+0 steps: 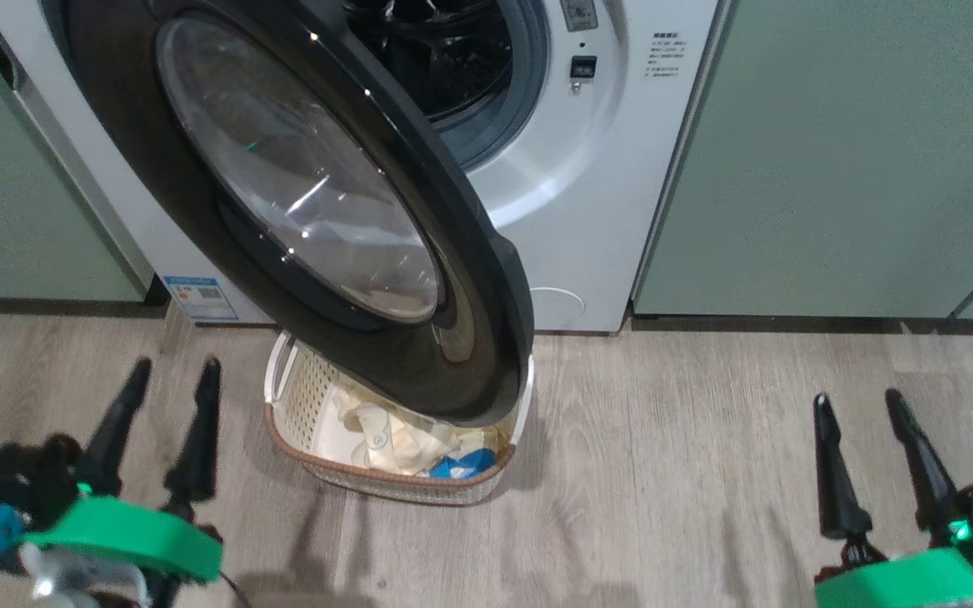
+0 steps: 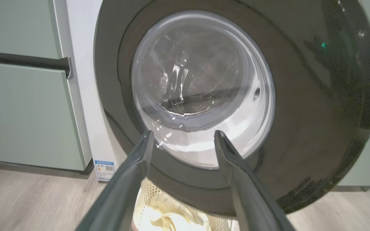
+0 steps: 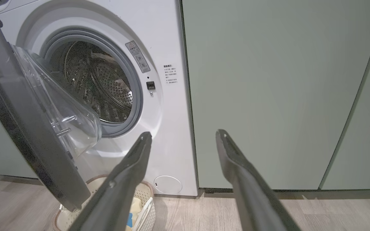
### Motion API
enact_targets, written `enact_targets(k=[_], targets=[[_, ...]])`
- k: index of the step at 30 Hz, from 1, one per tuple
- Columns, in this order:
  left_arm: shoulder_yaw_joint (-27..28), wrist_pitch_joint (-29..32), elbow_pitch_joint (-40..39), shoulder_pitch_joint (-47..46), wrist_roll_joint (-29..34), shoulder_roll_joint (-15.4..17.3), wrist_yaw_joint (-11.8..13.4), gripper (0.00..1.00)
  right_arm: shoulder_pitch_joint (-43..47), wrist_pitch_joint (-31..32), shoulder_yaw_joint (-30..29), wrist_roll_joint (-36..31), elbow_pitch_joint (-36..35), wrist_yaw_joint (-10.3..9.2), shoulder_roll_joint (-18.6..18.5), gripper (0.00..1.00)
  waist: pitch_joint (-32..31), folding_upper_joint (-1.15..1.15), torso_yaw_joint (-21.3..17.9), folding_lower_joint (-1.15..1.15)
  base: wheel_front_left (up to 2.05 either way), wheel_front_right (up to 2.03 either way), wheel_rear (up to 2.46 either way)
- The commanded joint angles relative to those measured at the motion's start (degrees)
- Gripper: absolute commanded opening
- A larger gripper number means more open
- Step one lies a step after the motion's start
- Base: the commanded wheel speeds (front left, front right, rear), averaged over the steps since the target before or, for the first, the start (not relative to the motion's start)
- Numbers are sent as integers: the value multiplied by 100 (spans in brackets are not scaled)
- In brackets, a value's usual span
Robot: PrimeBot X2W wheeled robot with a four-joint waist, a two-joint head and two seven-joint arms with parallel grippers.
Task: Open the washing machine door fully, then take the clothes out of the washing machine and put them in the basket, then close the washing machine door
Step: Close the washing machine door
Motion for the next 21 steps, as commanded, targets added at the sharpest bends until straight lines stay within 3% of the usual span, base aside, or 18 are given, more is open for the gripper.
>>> enact_targets(k=[1,9,21], targets=[[143,-51,-237,-99,139,22,82,100,-36,-56,153,-37,-144,25,-13,100,-47,0,3,0,0,0,0],[-133,0,-219,168,477,-83,292,100,118,-56,236,-28,-127,25,-13,100,-117,0,33,0,0,0,0],[-210,10,-203,185,531,-72,348,100,135,-56,249,-29,-119,25,-13,100,-114,0,22,0,0,0,0]])
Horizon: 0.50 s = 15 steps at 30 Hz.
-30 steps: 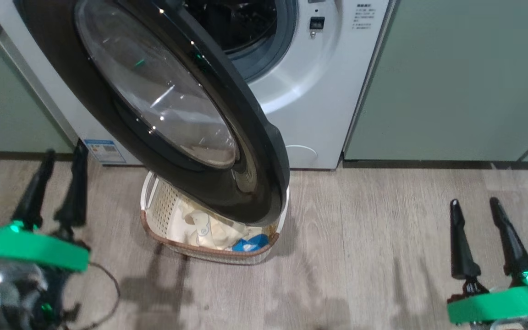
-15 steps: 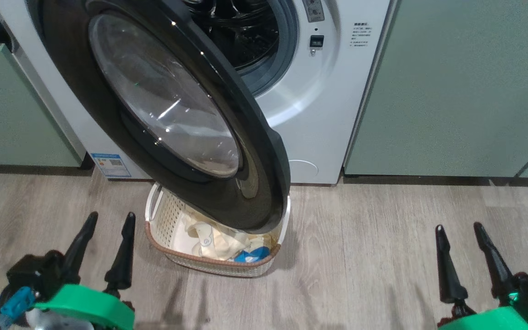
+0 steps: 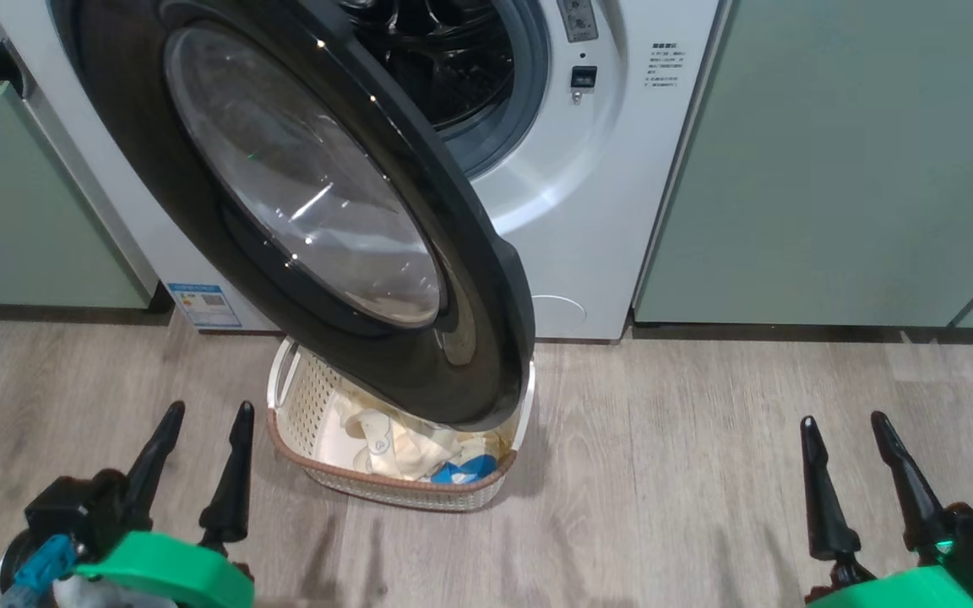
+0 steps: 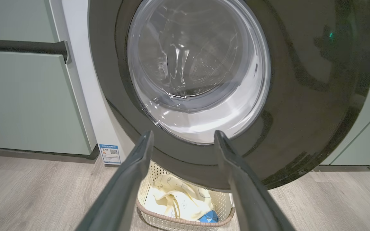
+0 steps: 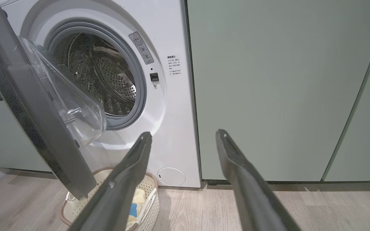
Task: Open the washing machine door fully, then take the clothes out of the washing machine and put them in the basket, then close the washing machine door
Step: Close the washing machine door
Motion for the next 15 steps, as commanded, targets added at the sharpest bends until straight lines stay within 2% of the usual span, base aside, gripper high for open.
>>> enact_targets(k=[1,15], targets=[[183,6,-187,-215,56,72,24,100,-105,-56,125,-22,-172,25,-16,100,-1,0,-1,0,0,0,0],[87,-14,-184,-255,54,34,82,100,-139,-56,127,10,-189,25,-16,100,7,0,28,0,0,0,0]])
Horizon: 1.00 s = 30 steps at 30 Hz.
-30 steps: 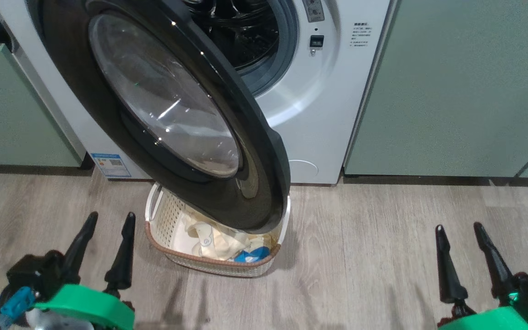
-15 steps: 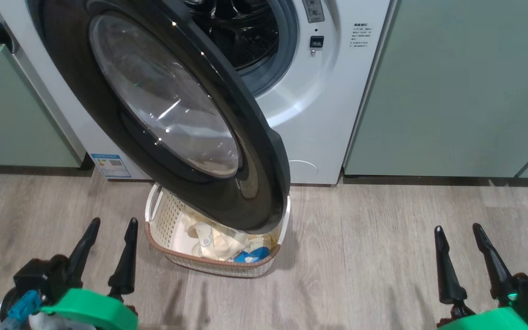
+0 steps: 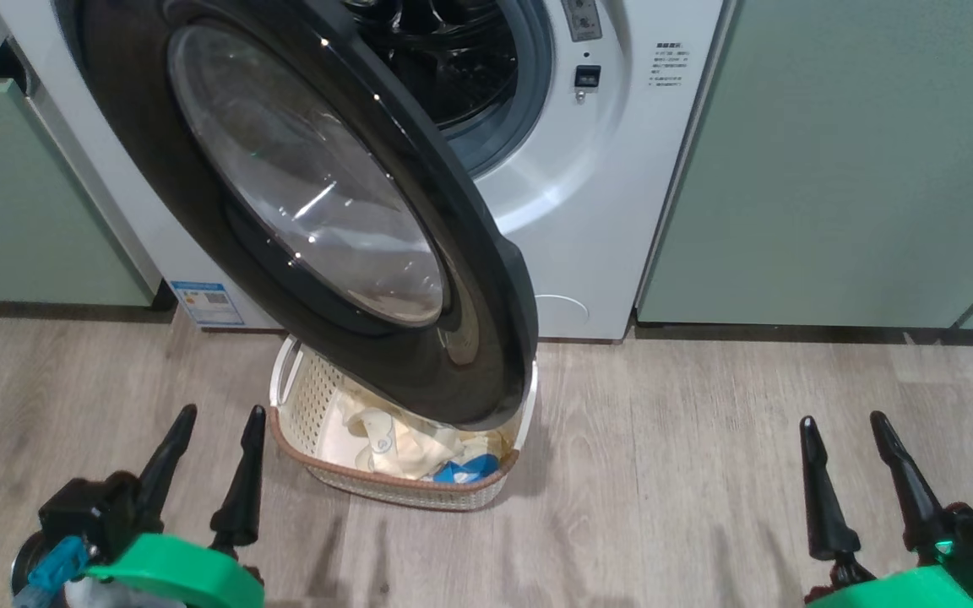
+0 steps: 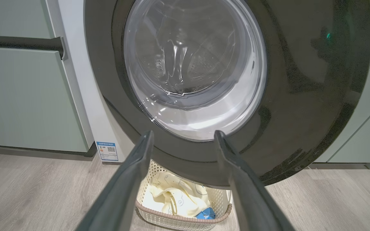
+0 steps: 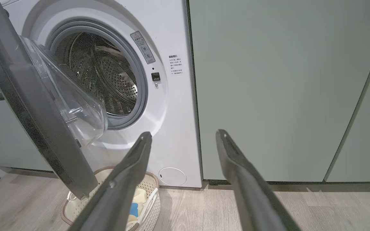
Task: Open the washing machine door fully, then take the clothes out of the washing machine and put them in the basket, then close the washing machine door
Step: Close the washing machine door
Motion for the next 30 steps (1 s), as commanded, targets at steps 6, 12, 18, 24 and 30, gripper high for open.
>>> enact_targets(k=[6,12,18,24,30], targets=[[204,-46,-221,-270,66,46,51,100,-143,-56,47,21,-215,25,-16,18,11,0,57,0,0,0,0],[130,-57,-251,-323,78,38,50,100,-151,-56,48,24,-88,25,-16,0,11,0,240,0,0,0,0],[54,-77,-260,-427,101,51,32,100,-352,-25,72,63,192,25,-17,0,7,0,634,0,0,0,0],[-38,-81,-240,-489,120,69,4,100,-791,-13,187,194,649,25,-78,0,-2,0,1111,0,0,0,0],[-141,-94,-195,-567,121,54,-34,100,-1339,-32,243,310,1010,25,-86,0,16,0,1390,0,0,0,0]])
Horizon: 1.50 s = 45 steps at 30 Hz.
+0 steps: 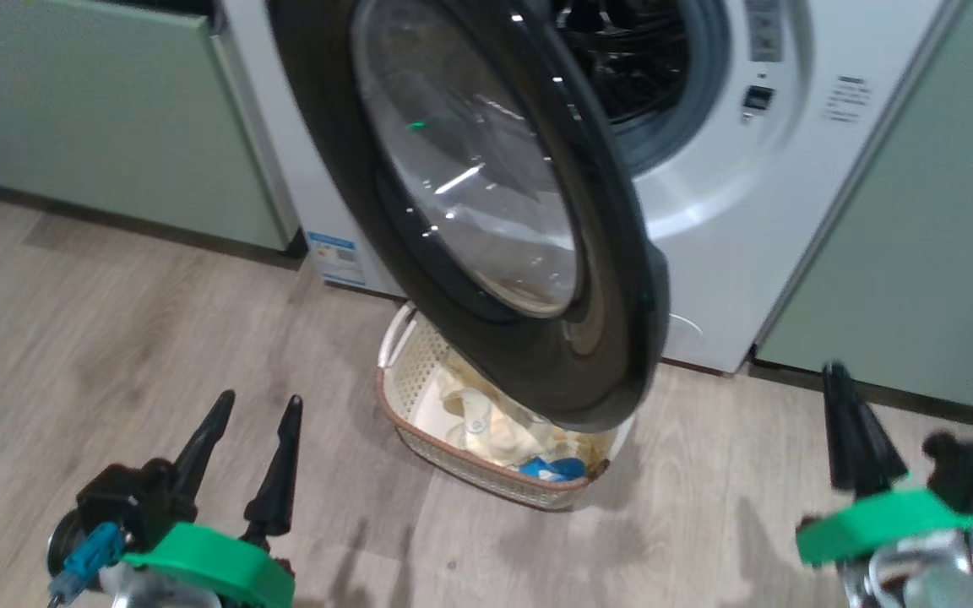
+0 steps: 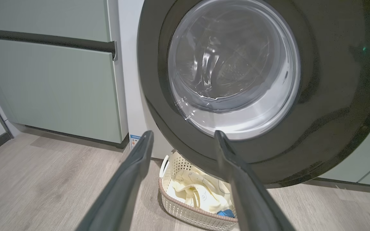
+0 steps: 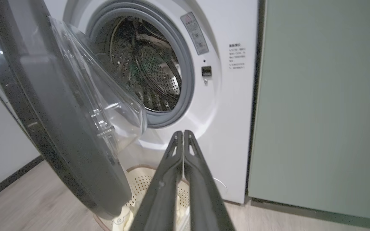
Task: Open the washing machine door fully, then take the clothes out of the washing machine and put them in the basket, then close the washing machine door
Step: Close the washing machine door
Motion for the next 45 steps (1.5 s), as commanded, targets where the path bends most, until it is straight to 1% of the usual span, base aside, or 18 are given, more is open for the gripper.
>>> enact_targets(k=[1,5,9,12,17,21,25,30,34,41,45], targets=[[196,-78,-174,-369,68,48,-30,100,-411,-46,123,26,-147,25,-66,0,4,0,112,0,0,0,0],[142,-98,-123,-433,39,20,-50,100,-905,-59,145,43,-152,25,-70,0,-20,0,254,0,0,0,0],[162,-123,-120,-452,35,38,-33,100,-1372,-62,197,61,-486,25,-75,0,-6,0,302,0,0,0,0],[175,-133,-134,-460,35,57,-21,100,-1716,-63,383,73,-795,25,-87,0,8,0,314,0,0,0,0],[191,-164,-172,-491,36,76,1,100,-2181,-63,891,144,-1303,25,-78,0,-5,0,323,0,0,0,0],[182,-154,-177,-468,30,90,8,100,-2318,-4,1442,327,-1468,25,-59,0,-51,0,345,0,0,0,0],[182,-137,-190,-439,32,111,27,100,-2273,235,1987,495,-1585,25,-50,0,-88,0,377,0,0,0,0],[187,-118,-204,-401,38,134,59,100,-2134,535,2529,717,-1528,25,-45,0,-110,0,410,0,0,0,0],[188,-134,-207,-389,37,154,72,100,-1987,647,2755,873,-1337,25,-40,0,-118,0,437,0,0,0,0],[180,-148,-182,-386,10,179,66,100,-2031,650,2593,860,-831,25,-47,0,-122,0,446,0,0,0,0],[171,-150,-165,-384,6,195,60,100,-2064,617,2515,832,-663,25,-45,0,-123,0,449,0,0,0,0]])
